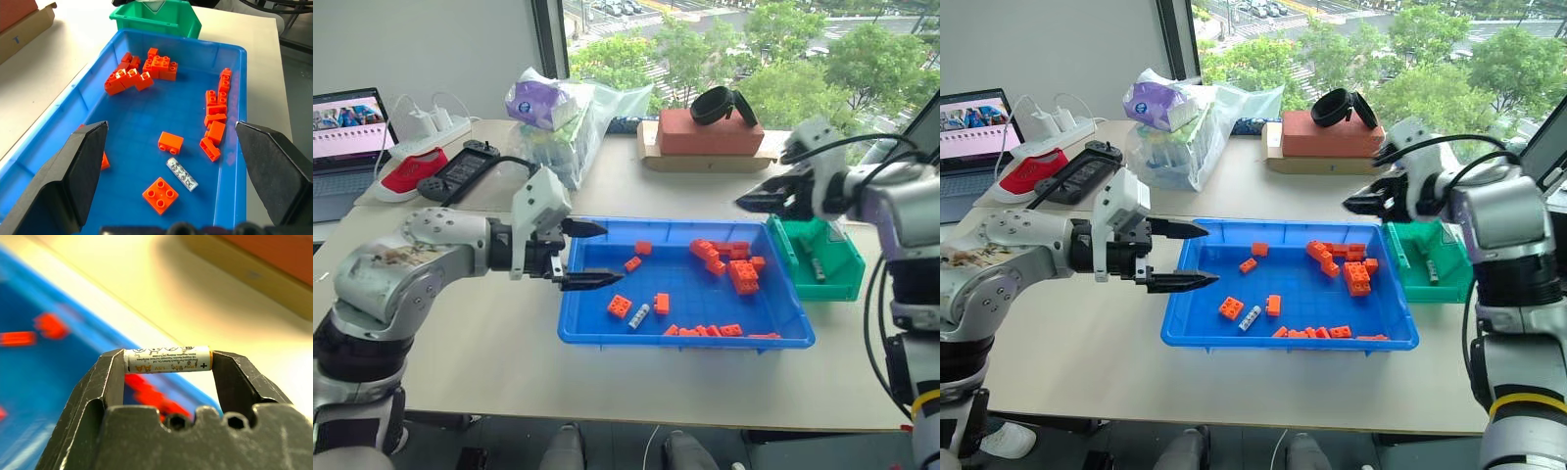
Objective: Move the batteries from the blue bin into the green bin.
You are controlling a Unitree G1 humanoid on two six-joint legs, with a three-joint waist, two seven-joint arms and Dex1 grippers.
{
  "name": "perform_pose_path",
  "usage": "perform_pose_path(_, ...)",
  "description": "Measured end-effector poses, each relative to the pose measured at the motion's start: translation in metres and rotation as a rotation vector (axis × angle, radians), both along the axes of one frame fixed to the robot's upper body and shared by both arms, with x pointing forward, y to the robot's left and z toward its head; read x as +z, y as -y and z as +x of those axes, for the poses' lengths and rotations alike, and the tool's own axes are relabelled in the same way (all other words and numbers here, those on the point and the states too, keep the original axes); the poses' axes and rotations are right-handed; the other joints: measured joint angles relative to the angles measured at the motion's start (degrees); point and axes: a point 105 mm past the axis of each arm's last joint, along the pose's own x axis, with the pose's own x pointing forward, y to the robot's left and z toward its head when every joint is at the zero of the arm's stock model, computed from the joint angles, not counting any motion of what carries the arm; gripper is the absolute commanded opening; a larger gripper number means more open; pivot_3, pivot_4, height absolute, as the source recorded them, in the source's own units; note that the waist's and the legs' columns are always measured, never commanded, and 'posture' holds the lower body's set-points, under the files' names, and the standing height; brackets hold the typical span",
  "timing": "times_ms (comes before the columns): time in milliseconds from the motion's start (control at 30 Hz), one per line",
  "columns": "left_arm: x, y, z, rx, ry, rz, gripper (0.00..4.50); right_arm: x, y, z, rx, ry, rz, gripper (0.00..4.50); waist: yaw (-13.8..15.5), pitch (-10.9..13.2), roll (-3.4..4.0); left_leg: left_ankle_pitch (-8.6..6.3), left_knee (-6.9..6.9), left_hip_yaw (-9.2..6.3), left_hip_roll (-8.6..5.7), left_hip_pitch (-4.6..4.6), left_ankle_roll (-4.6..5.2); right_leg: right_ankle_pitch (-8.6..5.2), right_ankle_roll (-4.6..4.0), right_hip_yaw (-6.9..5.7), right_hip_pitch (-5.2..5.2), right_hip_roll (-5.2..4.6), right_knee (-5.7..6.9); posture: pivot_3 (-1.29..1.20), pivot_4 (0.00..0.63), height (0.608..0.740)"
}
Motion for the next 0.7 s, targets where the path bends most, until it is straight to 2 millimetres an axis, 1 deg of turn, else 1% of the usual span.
perform_pose_path(67,0.0,0.001,0.0,-0.003,0.0,-0.003,4.5,-0.014,0.019,0.004,-0.088,-0.041,-0.001,2.56,-0.04,0.01,0.01,0.0,-0.03,0.01,0.0,0.0,0.0,0.0,0.0,0.01,-0.02,0.0,0.0,0.0,0.15,0.74)
perform_pose_path(100,0.0,0.001,0.0,-0.003,0.0,-0.004,4.5,-0.019,0.025,0.005,-0.111,-0.057,0.0,2.56,-0.06,0.01,0.02,0.0,-0.05,0.0,0.0,0.0,0.0,0.0,-0.01,0.01,-0.02,0.0,0.0,0.0,0.15,0.74)
perform_pose_path(333,0.0,0.003,0.001,-0.002,-0.003,-0.016,4.5,-0.036,0.044,0.007,-0.188,-0.108,-0.025,2.56,-0.04,0.01,0.02,0.01,-0.05,0.0,-0.01,0.0,0.0,0.0,-0.01,0.0,-0.01,0.0,-0.01,0.0,0.15,0.74)
perform_pose_path(400,0.0,0.003,0.001,0.0,-0.001,-0.016,4.5,-0.037,0.048,0.007,-0.205,-0.105,-0.032,3.56,-0.03,0.01,0.02,0.0,-0.05,0.0,0.0,0.0,0.0,0.0,-0.01,-0.01,0.0,0.0,-0.02,0.0,0.15,0.74)
perform_pose_path(433,0.0,0.003,0.001,0.001,-0.001,-0.017,4.5,-0.038,0.051,0.007,-0.219,-0.105,-0.04,3.62,-0.02,0.01,0.02,0.01,-0.05,0.0,-0.01,0.0,0.0,0.0,-0.01,-0.01,0.0,0.0,-0.02,0.0,0.15,0.74)
perform_pose_path(467,0.0,0.003,0.001,0.002,-0.001,-0.017,4.5,-0.037,0.052,0.008,-0.224,-0.101,-0.045,4.03,-0.03,0.01,0.02,0.01,-0.05,0.0,-0.01,0.0,-0.01,0.0,-0.01,0.0,0.0,-0.01,-0.02,0.0,0.15,0.74)
perform_pose_path(500,0.0,0.003,0.001,0.002,-0.001,-0.017,4.5,-0.036,0.054,0.007,-0.228,-0.1,-0.049,4.34,-0.04,0.01,0.02,0.01,-0.05,0.0,-0.01,0.0,-0.01,0.0,-0.01,-0.01,0.0,0.0,-0.02,0.0,0.15,0.74)
perform_pose_path(533,0.0,0.003,0.001,0.003,-0.001,-0.017,4.5,-0.036,0.056,0.007,-0.232,-0.098,-0.053,4.46,-0.04,0.01,0.02,0.01,-0.05,0.0,-0.01,0.0,-0.01,0.0,-0.01,-0.01,0.0,0.0,-0.02,0.0,0.15,0.74)
perform_pose_path(700,0.0,0.003,0.001,0.004,-0.002,-0.016,4.5,-0.033,0.055,0.006,-0.214,-0.094,-0.054,4.46,-0.1,0.01,0.02,0.01,-0.05,0.0,-0.01,0.0,-0.01,0.0,-0.01,-0.01,-0.01,0.0,-0.02,0.0,0.15,0.74)
